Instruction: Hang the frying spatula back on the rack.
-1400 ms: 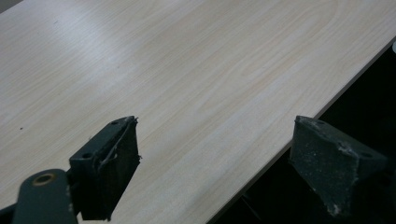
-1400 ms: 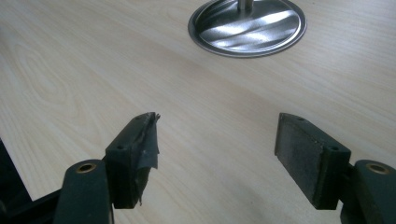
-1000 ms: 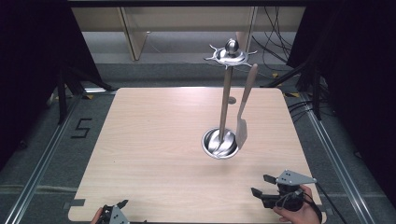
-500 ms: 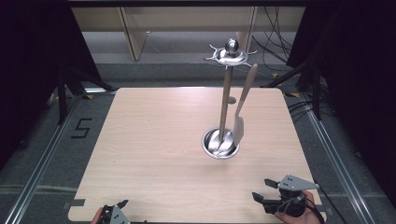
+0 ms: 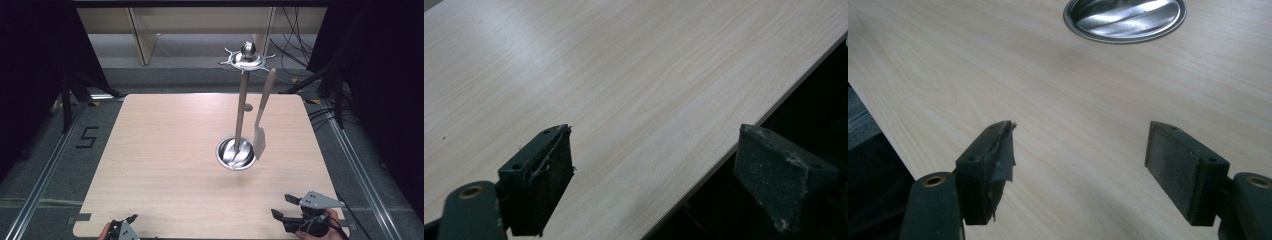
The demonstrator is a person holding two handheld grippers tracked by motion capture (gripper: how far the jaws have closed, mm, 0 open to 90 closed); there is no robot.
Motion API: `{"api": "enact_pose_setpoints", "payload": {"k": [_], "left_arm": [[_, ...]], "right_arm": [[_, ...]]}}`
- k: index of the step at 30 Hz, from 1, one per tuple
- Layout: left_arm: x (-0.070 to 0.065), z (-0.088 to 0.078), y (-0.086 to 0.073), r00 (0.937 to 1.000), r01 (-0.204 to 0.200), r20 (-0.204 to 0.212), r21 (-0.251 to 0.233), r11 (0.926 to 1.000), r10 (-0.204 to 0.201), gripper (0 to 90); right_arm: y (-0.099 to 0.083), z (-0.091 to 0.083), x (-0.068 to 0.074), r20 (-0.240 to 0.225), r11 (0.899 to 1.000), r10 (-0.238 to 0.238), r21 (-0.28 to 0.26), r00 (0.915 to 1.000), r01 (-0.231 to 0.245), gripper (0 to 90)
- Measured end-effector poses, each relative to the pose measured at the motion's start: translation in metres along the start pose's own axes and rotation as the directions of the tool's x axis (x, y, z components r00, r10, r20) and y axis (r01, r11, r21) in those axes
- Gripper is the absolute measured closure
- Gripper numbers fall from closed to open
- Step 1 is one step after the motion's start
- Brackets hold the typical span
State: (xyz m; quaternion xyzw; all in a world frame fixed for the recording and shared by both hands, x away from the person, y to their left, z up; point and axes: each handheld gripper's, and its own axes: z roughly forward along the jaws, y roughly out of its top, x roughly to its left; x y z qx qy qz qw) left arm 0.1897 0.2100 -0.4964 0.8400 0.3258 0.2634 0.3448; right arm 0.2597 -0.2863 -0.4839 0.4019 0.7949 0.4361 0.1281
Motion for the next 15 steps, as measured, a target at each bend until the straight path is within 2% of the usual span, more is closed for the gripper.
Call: {"api": "enact_pose_setpoints", "payload": {"k": [2, 3, 4, 5, 7, 8, 9, 11, 12, 13, 14, 15], "left_arm": [[-0.0008, 0.0002, -0.0003, 0.9999, 0.01, -0.003, -0.009, 0.9999, -0.01, 14.9], [-0.001, 0.0004, -0.0004, 0.9999, 0.016, 0.0, -0.01, 0.9998, -0.016, 14.9], [-0.0012, 0.0003, -0.0004, 0.9998, 0.018, -0.004, -0.01, 0.9998, -0.018, 14.9], [-0.0003, -0.0001, -0.0001, 1.0, 0.004, -0.004, -0.002, 1.0, -0.004, 14.9], [-0.0008, 0.0008, -0.0005, 0.9999, 0.005, -0.009, -0.012, 0.9999, -0.005, 14.9], [-0.0008, 0.0008, -0.0005, 0.9999, 0.005, -0.009, -0.012, 0.9999, -0.005, 14.9], [-0.0009, 0.0001, -0.0003, 0.9999, 0.014, -0.003, -0.007, 0.9999, -0.014, 14.9], [-0.0012, 0.0004, -0.0004, 0.9999, 0.017, 0.0, -0.011, 0.9998, -0.017, 14.9], [-0.0019, 0.0015, -0.0011, 0.9997, 0.022, -0.008, -0.029, 0.9994, -0.022, 14.9], [-0.0009, 0.0, -0.0004, 0.9999, 0.014, -0.005, -0.007, 0.9999, -0.014, 14.9], [-0.0009, 0.0, -0.0004, 0.9999, 0.014, -0.005, -0.007, 0.9999, -0.014, 14.9], [-0.0005, -0.0002, -0.0001, 1.0, 0.007, -0.006, -0.002, 1.0, -0.008, 14.9]], "right_arm": [[-0.0006, -0.0019, 0.0006, -0.006, 1.0, 0.005, 0.009, 1.0, -0.005, 28.7], [-0.0007, -0.0018, -0.0017, 0.001, 0.999, -0.033, -0.006, 0.9994, 0.033, 28.8], [-0.0021, -0.002, 0.0018, -0.007, 1.0, 0.007, 0.0, 0.9999, -0.007, 28.7], [-0.0025, -0.0022, 0.0023, -0.011, 1.0, 0.012, 0.002, 0.9999, -0.012, 28.7], [-0.0028, -0.0012, -0.0001, -0.016, 1.0, -0.017, -0.01, 0.9997, 0.017, 28.7], [-0.0028, -0.0012, -0.0001, -0.016, 1.0, -0.017, -0.01, 0.9997, 0.017, 28.7], [-0.003, -0.0021, -0.0006, 0.001, 1.0, -0.026, -0.012, 0.9997, 0.026, 28.7], [-0.0039, -0.002, -0.001, -0.007, 1.0, -0.01, -0.007, 0.9999, 0.01, 28.7], [-0.0042, -0.0023, -0.0014, -0.003, 1.0, -0.01, -0.009, 0.9999, 0.01, 28.7], [-0.0043, -0.0022, -0.0016, -0.003, 1.0, -0.011, -0.011, 0.9999, 0.011, 28.7], [-0.0043, -0.0022, -0.0016, -0.003, 1.0, -0.011, -0.011, 0.9999, 0.011, 28.7], [-0.0047, -0.0031, 0.001, -0.006, 1.0, 0.023, 0.001, 0.9997, -0.023, 28.7]]}}
